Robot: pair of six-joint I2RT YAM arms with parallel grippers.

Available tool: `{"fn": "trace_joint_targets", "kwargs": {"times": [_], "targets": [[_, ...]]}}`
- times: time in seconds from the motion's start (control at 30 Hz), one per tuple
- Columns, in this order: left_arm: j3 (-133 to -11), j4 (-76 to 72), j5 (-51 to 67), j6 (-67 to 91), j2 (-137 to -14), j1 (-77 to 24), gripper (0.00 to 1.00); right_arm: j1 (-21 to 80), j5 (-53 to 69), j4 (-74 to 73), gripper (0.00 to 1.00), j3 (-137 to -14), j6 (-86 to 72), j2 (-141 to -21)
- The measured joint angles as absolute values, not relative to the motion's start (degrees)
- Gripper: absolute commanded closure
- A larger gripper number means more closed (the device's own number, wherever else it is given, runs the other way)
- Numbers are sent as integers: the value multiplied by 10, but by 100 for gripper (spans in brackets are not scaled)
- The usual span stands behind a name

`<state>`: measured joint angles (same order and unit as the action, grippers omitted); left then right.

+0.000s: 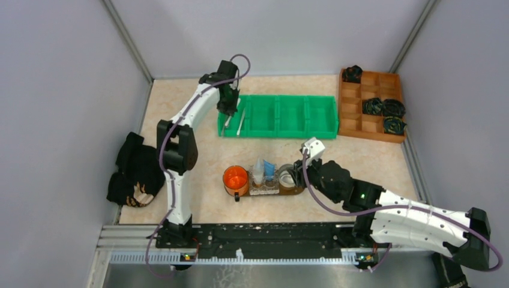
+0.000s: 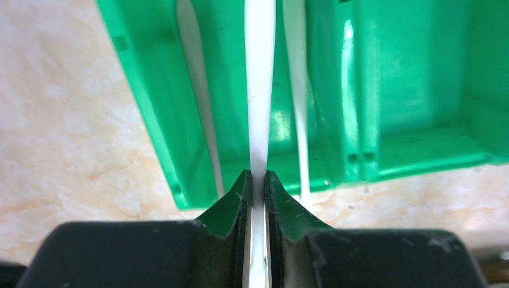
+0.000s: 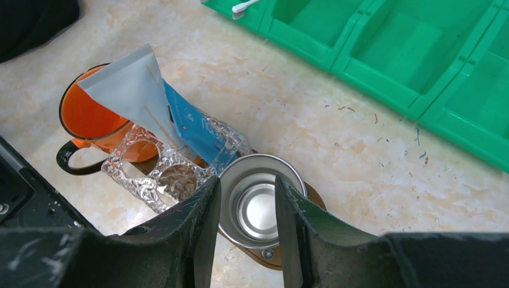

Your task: Prepare toiletry sets of a toothbrush and toothpaste on the tray

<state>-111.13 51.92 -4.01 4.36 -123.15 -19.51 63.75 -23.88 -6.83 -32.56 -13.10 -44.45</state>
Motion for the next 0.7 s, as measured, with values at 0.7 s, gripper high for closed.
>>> {"fn": "trace_joint_targets", "kwargs": {"times": [0.7], "targets": [[-1033, 469, 216, 199, -990, -180, 88, 637, -236, -69, 64, -326, -131, -450]]}}
